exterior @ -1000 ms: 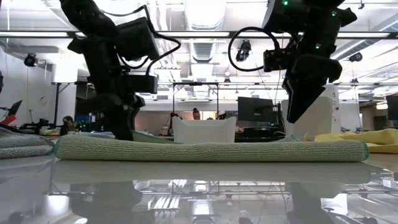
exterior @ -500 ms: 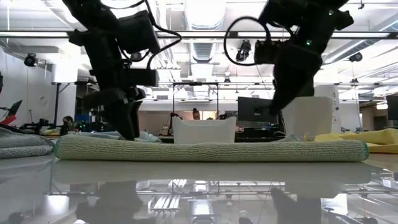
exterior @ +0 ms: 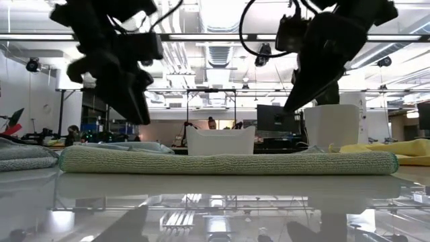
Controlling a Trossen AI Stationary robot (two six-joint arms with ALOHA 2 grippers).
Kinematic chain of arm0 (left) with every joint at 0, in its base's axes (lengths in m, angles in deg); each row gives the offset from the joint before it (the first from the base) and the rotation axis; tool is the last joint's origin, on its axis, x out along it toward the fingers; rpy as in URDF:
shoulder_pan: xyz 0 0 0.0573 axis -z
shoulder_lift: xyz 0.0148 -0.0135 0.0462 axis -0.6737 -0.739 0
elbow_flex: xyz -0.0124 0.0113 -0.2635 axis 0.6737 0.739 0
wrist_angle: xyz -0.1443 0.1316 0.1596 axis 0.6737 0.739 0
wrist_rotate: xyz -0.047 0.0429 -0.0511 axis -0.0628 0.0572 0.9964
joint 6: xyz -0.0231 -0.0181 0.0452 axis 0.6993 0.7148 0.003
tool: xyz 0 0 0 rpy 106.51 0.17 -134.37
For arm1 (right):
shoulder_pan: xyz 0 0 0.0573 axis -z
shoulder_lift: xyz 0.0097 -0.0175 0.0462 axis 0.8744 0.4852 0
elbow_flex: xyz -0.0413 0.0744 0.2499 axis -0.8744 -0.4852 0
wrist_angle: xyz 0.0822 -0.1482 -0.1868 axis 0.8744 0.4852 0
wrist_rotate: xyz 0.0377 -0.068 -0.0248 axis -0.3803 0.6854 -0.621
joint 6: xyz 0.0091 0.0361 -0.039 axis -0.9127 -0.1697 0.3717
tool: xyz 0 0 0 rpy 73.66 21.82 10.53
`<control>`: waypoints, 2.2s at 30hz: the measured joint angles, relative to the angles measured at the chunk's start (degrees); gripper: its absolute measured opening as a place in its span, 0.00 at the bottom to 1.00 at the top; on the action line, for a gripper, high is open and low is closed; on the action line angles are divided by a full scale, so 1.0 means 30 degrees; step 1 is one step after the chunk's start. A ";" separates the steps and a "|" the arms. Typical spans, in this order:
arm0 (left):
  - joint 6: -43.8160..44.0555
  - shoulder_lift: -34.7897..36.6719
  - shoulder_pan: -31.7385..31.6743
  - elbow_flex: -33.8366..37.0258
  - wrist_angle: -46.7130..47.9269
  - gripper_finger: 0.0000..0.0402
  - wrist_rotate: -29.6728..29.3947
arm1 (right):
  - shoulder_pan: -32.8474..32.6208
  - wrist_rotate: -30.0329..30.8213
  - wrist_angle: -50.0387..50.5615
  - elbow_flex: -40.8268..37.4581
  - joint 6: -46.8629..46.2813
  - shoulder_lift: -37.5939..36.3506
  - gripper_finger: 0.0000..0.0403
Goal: Fold microfiber towels
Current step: Fold the green cloth
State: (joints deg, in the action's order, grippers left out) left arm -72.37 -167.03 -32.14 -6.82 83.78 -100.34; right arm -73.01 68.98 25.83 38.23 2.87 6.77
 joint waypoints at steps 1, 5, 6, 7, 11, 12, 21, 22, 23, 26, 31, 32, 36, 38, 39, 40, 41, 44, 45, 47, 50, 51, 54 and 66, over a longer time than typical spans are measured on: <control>0.0336 0.0003 0.0354 0.0006 -0.0025 0.41 0.0001 | -0.0220 -0.0017 0.0001 0.0000 -0.0107 0.0001 0.24; 0.1558 -0.0004 0.1817 0.0007 -0.0018 0.41 0.0016 | -0.1074 -0.0087 0.0018 0.0000 -0.1579 0.0003 0.24; 0.1894 -0.0004 0.2177 0.0007 0.0003 0.41 0.0021 | -0.1231 -0.0124 0.0018 0.0000 -0.2062 0.0003 0.24; 0.2211 -0.0012 0.2517 0.0007 0.0023 0.41 0.0038 | -0.1385 -0.0148 0.0035 0.0000 -0.2564 0.0003 0.24; 0.3074 -0.0071 0.3653 0.0007 -0.0081 0.41 0.0020 | -0.1866 -0.1357 0.0084 0.0000 -0.4278 0.0003 0.25; 0.3207 -0.0194 0.3835 0.0007 -0.0228 0.41 -0.0064 | -0.1957 -0.1422 0.0087 0.0000 -0.4731 0.0003 0.25; 0.1542 -0.1597 0.3720 0.0882 -0.2474 0.41 -0.2359 | -0.1953 0.2055 0.0091 -0.0532 -0.5196 0.0335 0.22; 0.1544 -0.1756 0.3663 0.0937 -0.2469 0.41 -0.2819 | -0.1856 0.2443 0.0091 -0.0640 -0.5081 0.0478 0.21; 0.1546 -0.1932 0.3616 0.0954 -0.2435 0.41 -0.3201 | -0.1752 0.2717 0.0047 -0.0737 -0.4906 0.0633 0.19; 0.1544 -0.2554 0.3462 0.0947 -0.2500 0.38 -0.3619 | -0.1306 0.3531 0.0032 -0.0838 -0.4496 0.1324 0.15; 0.1875 -0.3634 0.3162 0.0947 -0.2492 0.32 -0.3622 | -0.0334 0.3588 -0.0781 -0.0841 -0.3542 0.2947 0.08; 0.1898 -0.3814 0.3152 0.0947 -0.2512 0.31 -0.3580 | -0.0143 0.3592 -0.0888 -0.0843 -0.3440 0.3290 0.07; 0.2689 -0.4084 0.3163 0.0918 -0.2565 0.27 -0.2720 | 0.0643 0.3577 -0.0966 -0.0600 -0.2581 0.4122 0.03; 0.3364 -0.4083 0.3142 0.0894 -0.2609 0.25 -0.1769 | 0.1042 0.3585 -0.0999 -0.0437 -0.1852 0.4436 0.02; 0.3666 -0.4056 0.3143 0.0854 -0.2622 0.24 -0.1213 | 0.1280 0.3572 -0.1003 -0.0363 -0.1413 0.4552 0.02; 0.4011 -0.4031 0.3162 0.0823 -0.2623 0.24 -0.0671 | 0.1513 0.3570 -0.1007 -0.0259 -0.0996 0.4664 0.02; 0.4399 -0.4020 0.3175 0.0784 -0.2617 0.23 -0.0201 | 0.1767 0.3565 -0.1060 -0.0182 -0.0552 0.4693 0.02; 0.5271 -0.3899 0.3212 0.0770 -0.2572 0.23 0.0493 | 0.2466 0.3580 -0.1517 -0.0138 0.1191 0.4689 0.02; 0.5365 -0.3847 0.3216 0.0791 -0.2547 0.23 0.0542 | 0.2677 0.3573 -0.1713 -0.0128 0.1638 0.4593 0.02; 0.5409 -0.3746 0.3216 0.0801 -0.2418 0.23 0.0748 | 0.3027 0.3569 -0.1885 -0.0124 0.2291 0.4373 0.02; 0.5464 -0.3407 0.3224 0.0801 -0.2105 0.23 0.0965 | 0.3291 0.3456 -0.1911 -0.0124 0.2517 0.3818 0.02; 0.5457 -0.3203 0.3238 0.0801 -0.2125 0.23 0.0985 | 0.3294 0.3313 -0.1830 -0.0124 0.2456 0.3623 0.02; 0.5410 -0.2451 0.3245 0.0801 -0.2167 0.23 0.0804 | 0.3278 0.1882 -0.1762 -0.0124 0.2145 0.2976 0.02; 0.5267 -0.1483 0.3267 0.0816 -0.2490 0.23 -0.0509 | 0.3249 -0.4019 -0.1142 -0.0124 -0.2111 0.0874 0.17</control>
State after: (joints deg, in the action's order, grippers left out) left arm -56.57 -171.48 -22.34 -4.37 76.31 -101.86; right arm -63.26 56.92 22.40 37.86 -3.47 9.39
